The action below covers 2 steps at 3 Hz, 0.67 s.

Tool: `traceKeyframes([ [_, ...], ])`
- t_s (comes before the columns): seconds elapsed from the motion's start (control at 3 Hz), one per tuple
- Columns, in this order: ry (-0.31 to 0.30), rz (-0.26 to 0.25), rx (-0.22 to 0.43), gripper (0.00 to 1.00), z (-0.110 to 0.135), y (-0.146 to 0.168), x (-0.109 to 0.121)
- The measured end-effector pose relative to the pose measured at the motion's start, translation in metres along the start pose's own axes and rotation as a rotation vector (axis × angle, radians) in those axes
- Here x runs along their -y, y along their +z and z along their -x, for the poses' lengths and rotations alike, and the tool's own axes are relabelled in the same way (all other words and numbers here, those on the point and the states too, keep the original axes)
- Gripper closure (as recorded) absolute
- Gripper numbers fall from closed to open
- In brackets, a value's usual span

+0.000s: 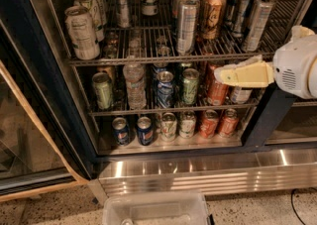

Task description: Pick redbull can from top shelf of fridge

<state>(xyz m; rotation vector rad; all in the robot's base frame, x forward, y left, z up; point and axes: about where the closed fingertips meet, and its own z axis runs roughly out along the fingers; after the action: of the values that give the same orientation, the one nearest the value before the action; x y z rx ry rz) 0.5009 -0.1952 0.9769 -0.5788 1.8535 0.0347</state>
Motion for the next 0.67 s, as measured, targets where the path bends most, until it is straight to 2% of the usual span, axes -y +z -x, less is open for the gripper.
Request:
traceKeyframes([
  [0.67, 0.089, -0.048, 0.096, 0.00, 0.0132, 0.0039, 0.0046],
])
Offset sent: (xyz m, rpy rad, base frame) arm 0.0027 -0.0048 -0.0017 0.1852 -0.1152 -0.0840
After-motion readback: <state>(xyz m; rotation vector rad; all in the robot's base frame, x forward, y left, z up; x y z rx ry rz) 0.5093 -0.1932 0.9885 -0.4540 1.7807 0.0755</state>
